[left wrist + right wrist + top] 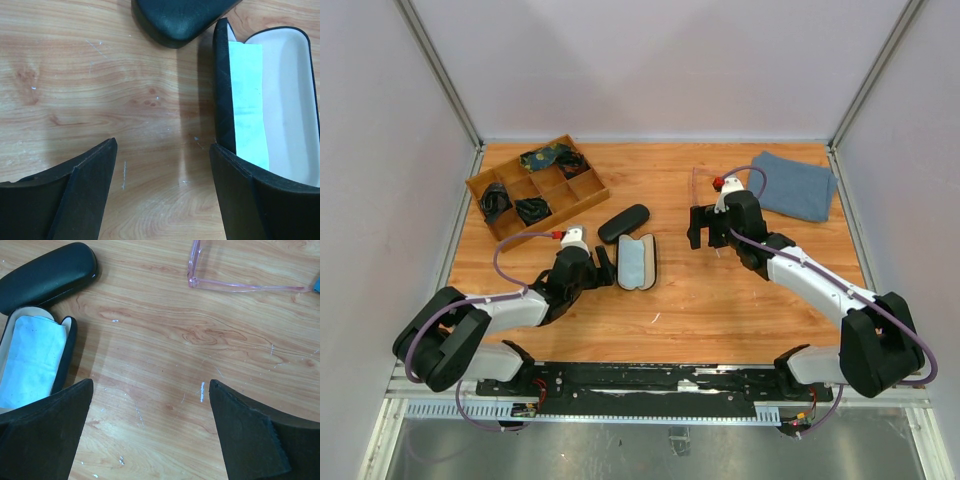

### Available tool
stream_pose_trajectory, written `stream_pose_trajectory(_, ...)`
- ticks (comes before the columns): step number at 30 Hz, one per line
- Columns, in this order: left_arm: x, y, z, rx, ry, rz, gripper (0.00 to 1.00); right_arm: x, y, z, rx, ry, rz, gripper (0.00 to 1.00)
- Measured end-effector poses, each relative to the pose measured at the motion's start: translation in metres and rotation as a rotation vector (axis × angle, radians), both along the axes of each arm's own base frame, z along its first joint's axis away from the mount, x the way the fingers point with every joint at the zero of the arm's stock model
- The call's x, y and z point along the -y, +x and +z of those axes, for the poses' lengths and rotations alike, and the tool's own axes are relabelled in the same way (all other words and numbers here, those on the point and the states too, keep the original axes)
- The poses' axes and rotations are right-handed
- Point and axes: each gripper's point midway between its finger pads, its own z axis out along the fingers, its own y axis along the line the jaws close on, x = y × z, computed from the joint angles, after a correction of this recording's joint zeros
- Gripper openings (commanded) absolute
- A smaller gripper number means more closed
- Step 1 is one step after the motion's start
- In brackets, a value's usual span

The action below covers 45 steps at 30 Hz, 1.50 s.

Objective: Organize the sunglasses
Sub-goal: Adjust the sunglasses case at the center of the board.

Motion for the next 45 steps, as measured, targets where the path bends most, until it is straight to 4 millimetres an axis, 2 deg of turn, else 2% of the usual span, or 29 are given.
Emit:
stream_pose_trajectory(25, 0.021, -0.005, 0.000, -0.010, -0.037, -0.064, 0.80, 0.000, 0.000, 0.000, 0.001, -0.002, 0.001, 1.00)
stream_pose_trajectory(30, 0.019, -0.005, 0.000, -0.010, -0.036, -0.052, 0.81, 0.002, 0.003, 0.001, 0.007, 0.001, -0.005, 0.92)
stream_pose_trajectory(33, 0.014, -0.006, 0.002, -0.006, -0.032, -0.031, 0.81, 0.008, 0.013, -0.004, -0.001, -0.002, -0.019, 0.89)
stream_pose_trajectory(36, 0.009, -0.008, 0.007, 0.010, -0.041, -0.011, 0.81, 0.010, 0.033, -0.015, -0.033, -0.038, -0.028, 0.86)
stream_pose_trajectory(42, -0.003, -0.013, 0.019, 0.051, -0.048, 0.026, 0.81, -0.008, 0.088, -0.020, -0.062, -0.096, -0.010, 0.80)
stream_pose_trajectory(45, -0.009, -0.016, 0.025, 0.071, -0.055, 0.038, 0.81, -0.014, 0.106, -0.022, -0.066, -0.115, -0.008, 0.74)
